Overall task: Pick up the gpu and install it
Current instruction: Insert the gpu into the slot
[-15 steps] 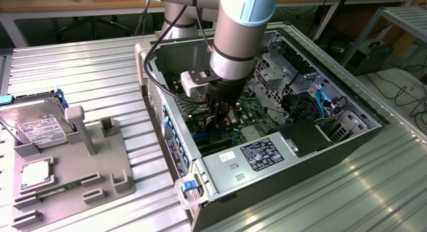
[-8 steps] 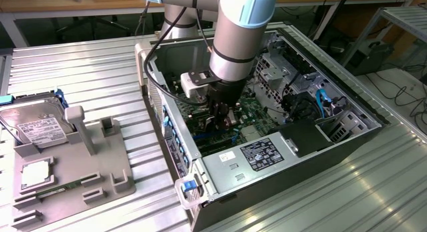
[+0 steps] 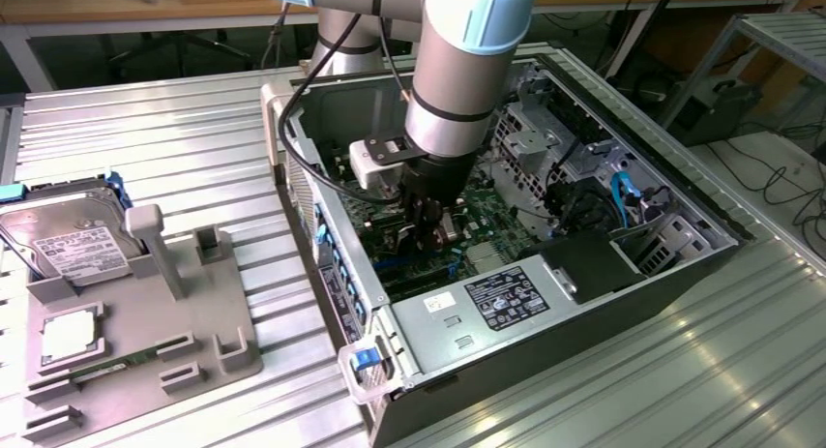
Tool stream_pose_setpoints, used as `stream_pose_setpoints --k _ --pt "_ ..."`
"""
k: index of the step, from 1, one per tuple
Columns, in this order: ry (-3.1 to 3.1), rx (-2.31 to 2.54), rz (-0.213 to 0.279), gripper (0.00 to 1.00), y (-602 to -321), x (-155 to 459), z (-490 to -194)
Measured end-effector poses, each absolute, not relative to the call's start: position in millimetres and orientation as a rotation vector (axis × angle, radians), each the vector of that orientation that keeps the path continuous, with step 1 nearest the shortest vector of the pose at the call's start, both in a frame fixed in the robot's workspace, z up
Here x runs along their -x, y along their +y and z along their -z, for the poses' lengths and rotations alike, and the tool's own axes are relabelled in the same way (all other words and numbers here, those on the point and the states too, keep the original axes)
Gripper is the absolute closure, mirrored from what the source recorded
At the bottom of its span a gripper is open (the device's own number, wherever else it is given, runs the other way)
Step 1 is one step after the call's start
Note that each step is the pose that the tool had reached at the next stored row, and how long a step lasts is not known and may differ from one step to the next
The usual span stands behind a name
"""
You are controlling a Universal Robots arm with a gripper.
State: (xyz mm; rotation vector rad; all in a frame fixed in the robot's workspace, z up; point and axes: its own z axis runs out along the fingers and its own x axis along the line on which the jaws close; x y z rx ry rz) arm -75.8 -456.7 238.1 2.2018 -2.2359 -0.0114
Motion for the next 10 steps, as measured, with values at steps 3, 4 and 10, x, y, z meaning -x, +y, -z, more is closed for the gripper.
stream_pose_setpoints --k 3,4,10 --pt "-2.235 -2.201 0.01 0.72 -456.9 75.9 -240.7" --pt "-2.235 -2.201 0.01 0.72 -456.9 75.9 -240.8" --pt "-2.232 -2.204 0.01 0.72 -455.7 75.9 -240.7"
